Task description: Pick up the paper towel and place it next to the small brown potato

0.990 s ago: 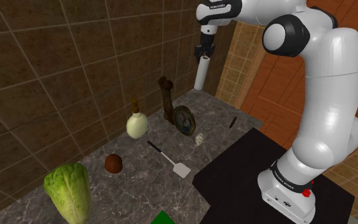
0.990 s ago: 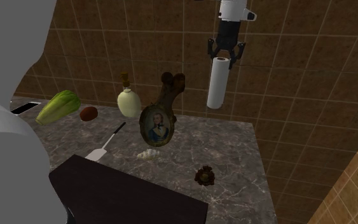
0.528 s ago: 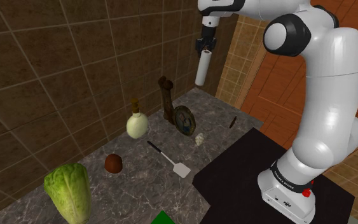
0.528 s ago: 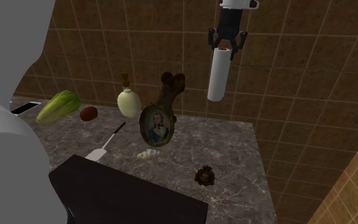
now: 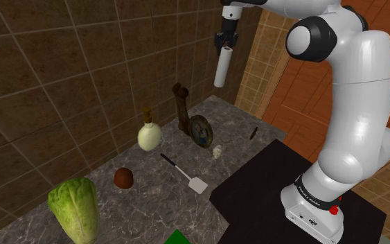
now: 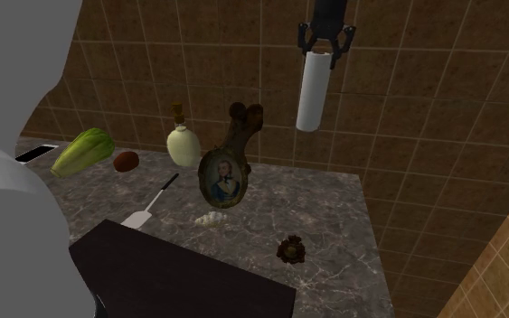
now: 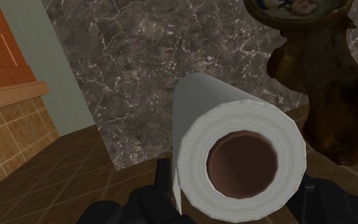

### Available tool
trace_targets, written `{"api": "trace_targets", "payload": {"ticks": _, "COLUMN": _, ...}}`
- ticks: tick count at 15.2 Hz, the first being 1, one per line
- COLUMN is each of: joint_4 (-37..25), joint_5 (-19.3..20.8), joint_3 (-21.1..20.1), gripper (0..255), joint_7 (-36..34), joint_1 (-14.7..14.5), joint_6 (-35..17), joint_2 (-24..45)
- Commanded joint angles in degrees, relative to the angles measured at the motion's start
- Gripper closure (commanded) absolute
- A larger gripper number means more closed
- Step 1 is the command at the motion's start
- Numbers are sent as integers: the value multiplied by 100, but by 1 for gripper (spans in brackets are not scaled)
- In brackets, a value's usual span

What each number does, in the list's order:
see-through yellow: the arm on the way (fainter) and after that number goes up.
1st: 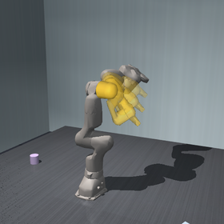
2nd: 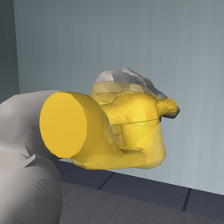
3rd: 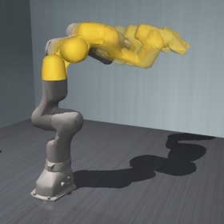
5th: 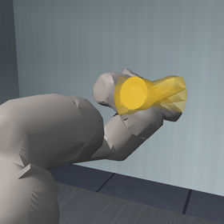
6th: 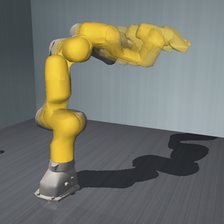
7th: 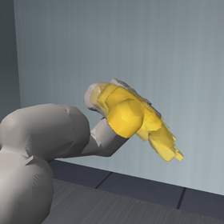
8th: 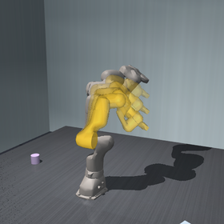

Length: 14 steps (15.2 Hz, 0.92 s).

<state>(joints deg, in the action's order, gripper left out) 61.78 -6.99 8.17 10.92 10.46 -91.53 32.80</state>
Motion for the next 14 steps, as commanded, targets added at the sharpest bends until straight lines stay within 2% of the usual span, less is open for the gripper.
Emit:
{"api": "trace_targets", "payload": {"ticks": 1, "joint_4": -277, "joint_5": -6, "joint_3": -5, "gripper": 255, "joint_7": -22, "joint_1": 12, "joint_6": 206, "joint_2": 72}}
{"api": "trace_targets", "payload": {"ticks": 8, "joint_4": -1342, "joint_5": -38, "joint_3": -21, "gripper": 255, "joint_7": -70, "joint_1": 97, "joint_6": 949, "joint_2": 391}}
{"api": "trace_targets", "payload": {"ticks": 11, "joint_4": -218, "joint_5": 38, "joint_3": -52, "gripper": 255, "joint_7": -342, "joint_1": -260, "joint_6": 413, "joint_2": -213}}
{"api": "trace_targets", "payload": {"ticks": 14, "joint_4": 537, "joint_5": 99, "joint_3": -118, "gripper": 255, "joint_7": -646, "joint_1": -569, "joint_6": 36, "joint_2": -610}}
